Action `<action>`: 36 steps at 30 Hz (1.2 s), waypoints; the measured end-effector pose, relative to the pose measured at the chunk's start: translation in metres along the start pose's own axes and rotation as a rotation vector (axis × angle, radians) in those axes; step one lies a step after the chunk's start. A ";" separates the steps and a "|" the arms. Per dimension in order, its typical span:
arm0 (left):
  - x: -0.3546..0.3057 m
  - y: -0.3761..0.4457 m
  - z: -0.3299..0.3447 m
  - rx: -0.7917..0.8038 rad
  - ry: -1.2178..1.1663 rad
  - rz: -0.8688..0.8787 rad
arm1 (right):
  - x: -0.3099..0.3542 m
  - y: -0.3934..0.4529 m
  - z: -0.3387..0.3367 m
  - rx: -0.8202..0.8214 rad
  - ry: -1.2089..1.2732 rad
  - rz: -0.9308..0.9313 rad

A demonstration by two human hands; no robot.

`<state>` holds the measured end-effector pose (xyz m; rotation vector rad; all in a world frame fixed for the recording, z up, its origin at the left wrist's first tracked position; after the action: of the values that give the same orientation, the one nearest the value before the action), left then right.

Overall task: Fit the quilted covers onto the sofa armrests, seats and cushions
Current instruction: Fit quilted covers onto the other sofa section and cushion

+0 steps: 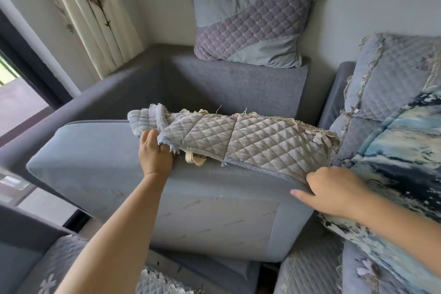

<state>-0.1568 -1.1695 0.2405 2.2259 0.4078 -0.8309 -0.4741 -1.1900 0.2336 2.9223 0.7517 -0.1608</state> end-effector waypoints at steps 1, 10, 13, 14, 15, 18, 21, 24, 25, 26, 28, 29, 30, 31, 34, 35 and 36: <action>0.000 -0.002 0.001 0.025 -0.028 0.000 | 0.000 0.008 -0.006 0.052 0.102 -0.007; 0.021 -0.023 -0.029 0.323 0.093 0.207 | 0.100 0.084 -0.006 -0.042 0.257 -0.015; 0.021 -0.032 -0.041 0.399 0.168 0.306 | 0.102 0.079 -0.007 0.000 0.253 -0.001; 0.020 -0.033 -0.042 0.418 0.164 0.325 | 0.101 0.076 -0.004 0.029 0.233 -0.003; 0.019 -0.033 -0.041 0.446 0.127 0.299 | 0.098 0.074 -0.002 0.045 0.206 -0.007; 0.027 -0.029 -0.044 0.471 0.016 0.133 | 0.096 0.073 0.001 0.110 0.152 0.003; 0.038 -0.029 -0.049 0.474 -0.040 0.038 | 0.116 0.078 -0.012 0.078 0.143 -0.070; 0.047 -0.025 -0.049 0.465 -0.118 -0.076 | 0.142 0.106 -0.029 0.064 0.292 -0.086; 0.047 -0.022 -0.047 0.475 -0.140 -0.110 | 0.150 0.116 -0.028 0.124 0.316 -0.074; 0.047 -0.021 -0.045 0.491 -0.169 -0.146 | 0.158 0.129 -0.023 0.185 0.342 -0.054; 0.047 -0.016 -0.041 0.552 -0.197 -0.197 | 0.179 0.156 -0.018 0.233 0.336 -0.052; 0.047 -0.014 -0.041 0.597 -0.199 -0.215 | 0.190 0.167 -0.017 0.235 0.293 -0.048; 0.047 -0.012 -0.041 0.636 -0.220 -0.235 | 0.198 0.176 -0.017 0.218 0.246 -0.033; 0.050 -0.009 -0.042 0.657 -0.263 -0.248 | 0.204 0.184 -0.016 0.201 0.192 -0.010; 0.070 0.006 -0.053 0.601 -0.399 -0.353 | 0.216 0.192 -0.012 0.123 0.067 0.036; 0.085 0.016 -0.059 0.545 -0.347 -0.372 | 0.219 0.196 -0.012 0.095 0.085 0.043; 0.098 0.027 -0.067 0.480 -0.223 -0.349 | 0.220 0.197 -0.011 0.091 0.100 0.067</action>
<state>-0.0408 -1.1363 0.2253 2.4901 0.5414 -1.4768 -0.1859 -1.2552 0.2327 3.0563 0.6764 -0.0445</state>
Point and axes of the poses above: each hand's wrist, its own y-axis towards the middle knuckle, its own z-axis out of the palm, x = y × z, the point moved 9 cm from there along y, towards the middle knuckle, and after that the axes turned 11 degrees about z, right-handed, at the moved point
